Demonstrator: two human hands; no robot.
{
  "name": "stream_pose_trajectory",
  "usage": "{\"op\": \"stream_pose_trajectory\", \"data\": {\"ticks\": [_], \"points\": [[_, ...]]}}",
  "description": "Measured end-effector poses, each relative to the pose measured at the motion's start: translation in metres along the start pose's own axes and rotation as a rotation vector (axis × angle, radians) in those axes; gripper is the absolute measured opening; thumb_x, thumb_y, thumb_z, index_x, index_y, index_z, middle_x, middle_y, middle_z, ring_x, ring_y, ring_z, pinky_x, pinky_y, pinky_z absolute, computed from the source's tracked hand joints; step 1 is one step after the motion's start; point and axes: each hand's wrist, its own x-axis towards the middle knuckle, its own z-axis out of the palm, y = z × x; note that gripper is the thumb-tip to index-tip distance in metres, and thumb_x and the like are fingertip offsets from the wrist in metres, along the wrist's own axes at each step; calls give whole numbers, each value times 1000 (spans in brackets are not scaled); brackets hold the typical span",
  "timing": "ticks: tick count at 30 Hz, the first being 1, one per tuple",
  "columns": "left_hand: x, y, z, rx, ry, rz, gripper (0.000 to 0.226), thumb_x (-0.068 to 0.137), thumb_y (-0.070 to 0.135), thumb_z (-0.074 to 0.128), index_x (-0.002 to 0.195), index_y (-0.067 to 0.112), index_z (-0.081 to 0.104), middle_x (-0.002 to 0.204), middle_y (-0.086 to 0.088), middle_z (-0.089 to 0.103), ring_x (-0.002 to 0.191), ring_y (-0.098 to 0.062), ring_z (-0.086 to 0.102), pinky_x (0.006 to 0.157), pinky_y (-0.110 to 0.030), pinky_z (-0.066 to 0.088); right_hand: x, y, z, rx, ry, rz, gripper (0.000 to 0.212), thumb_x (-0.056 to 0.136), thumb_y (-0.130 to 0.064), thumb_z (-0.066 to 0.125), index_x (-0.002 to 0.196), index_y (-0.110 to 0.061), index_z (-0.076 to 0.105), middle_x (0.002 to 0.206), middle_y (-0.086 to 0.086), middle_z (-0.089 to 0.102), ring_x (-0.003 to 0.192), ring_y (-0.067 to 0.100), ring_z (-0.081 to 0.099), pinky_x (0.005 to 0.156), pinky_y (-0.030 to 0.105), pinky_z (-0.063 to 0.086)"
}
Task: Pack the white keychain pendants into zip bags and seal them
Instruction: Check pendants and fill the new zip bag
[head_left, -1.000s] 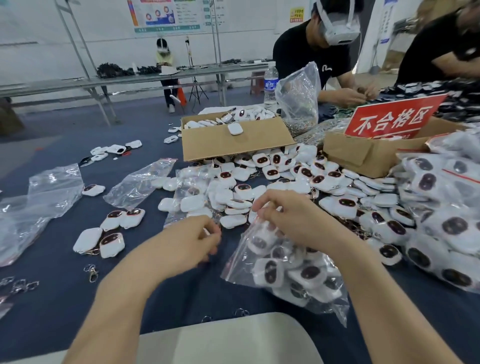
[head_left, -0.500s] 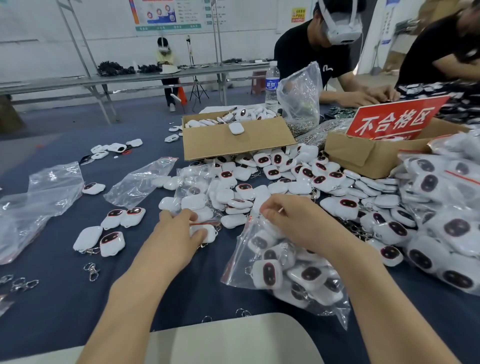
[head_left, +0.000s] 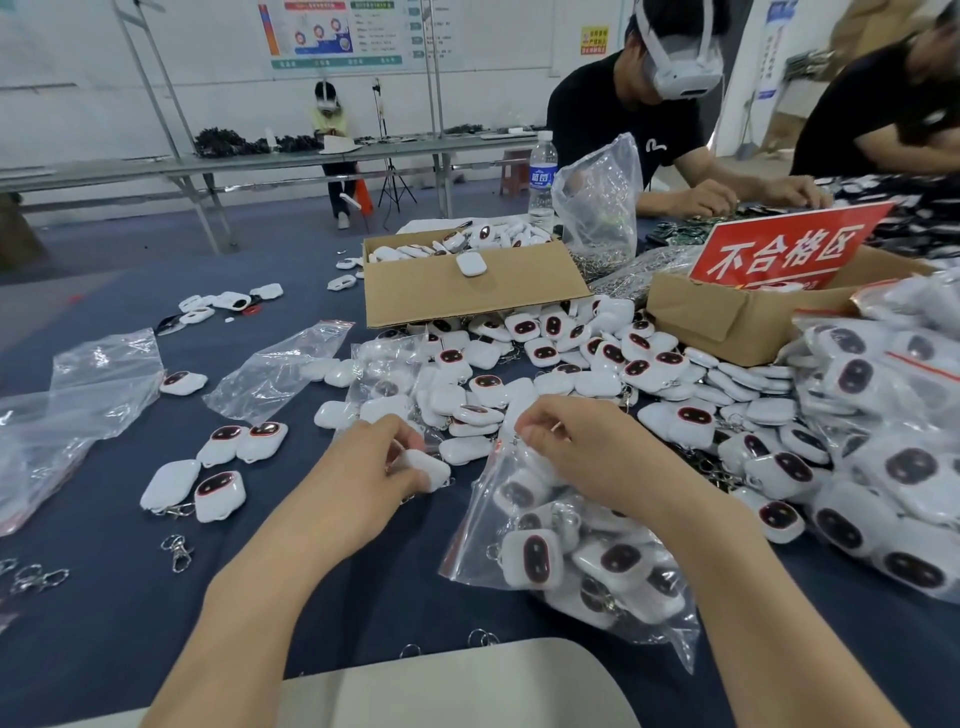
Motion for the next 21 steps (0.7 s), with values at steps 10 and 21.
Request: {"op": "stream_pose_trajectory", "data": {"ticks": [10,21], "points": [[-3,19,3,-363,30,257,29,96,9,65,93,39,67,107,6,71,94,-6,69,83,-24,50,7,-14,13,228,-45,-225,22,101,-46,52,117,-40,66,101,-26,68,95,-10,61,84,18,48],[-1,26,3,-738,54,207,21,99,34,61,108,23,76,98,-4,76,88,-17,71,93,-41,59,12,-27,10,737,39,-199,5,91,-24,73,95,-25,70,79,-1,75,72,16,75,69,24,61]]}}
